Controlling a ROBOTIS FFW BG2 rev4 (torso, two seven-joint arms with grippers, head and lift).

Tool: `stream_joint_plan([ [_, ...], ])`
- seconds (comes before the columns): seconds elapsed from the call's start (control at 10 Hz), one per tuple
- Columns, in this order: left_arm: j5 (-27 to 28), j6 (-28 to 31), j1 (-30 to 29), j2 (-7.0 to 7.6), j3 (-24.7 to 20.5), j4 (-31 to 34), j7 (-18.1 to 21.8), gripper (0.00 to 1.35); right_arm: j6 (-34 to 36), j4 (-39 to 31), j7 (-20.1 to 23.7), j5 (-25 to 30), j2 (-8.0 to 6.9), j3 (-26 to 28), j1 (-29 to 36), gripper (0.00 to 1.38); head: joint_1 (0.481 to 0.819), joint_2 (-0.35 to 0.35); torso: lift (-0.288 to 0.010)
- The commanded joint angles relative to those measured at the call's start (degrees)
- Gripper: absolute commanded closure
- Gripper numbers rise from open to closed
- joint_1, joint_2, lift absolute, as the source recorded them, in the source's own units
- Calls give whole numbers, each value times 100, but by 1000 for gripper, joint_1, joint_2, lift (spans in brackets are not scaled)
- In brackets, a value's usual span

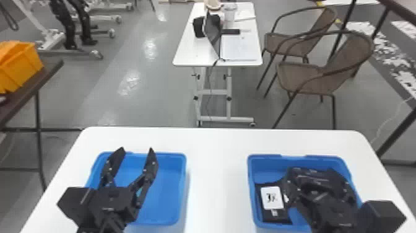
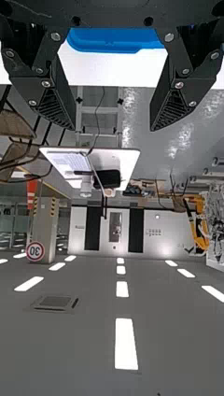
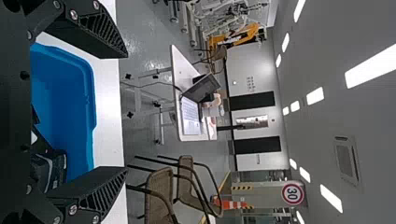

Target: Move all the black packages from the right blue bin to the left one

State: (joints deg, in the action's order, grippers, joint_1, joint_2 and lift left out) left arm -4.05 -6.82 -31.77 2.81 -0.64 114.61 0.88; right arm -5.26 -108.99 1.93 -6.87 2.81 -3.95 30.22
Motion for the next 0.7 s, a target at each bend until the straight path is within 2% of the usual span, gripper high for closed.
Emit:
stream_joint_plan([
  [0.0, 1, 5, 4, 0, 2, 0, 0, 467, -1, 0, 0, 10, 0, 0, -7, 159, 695, 61, -40],
  [0.6, 1, -21, 4, 0, -7, 0, 0, 467, -1, 0, 0, 19, 0, 0, -7, 159, 695, 60, -40],
])
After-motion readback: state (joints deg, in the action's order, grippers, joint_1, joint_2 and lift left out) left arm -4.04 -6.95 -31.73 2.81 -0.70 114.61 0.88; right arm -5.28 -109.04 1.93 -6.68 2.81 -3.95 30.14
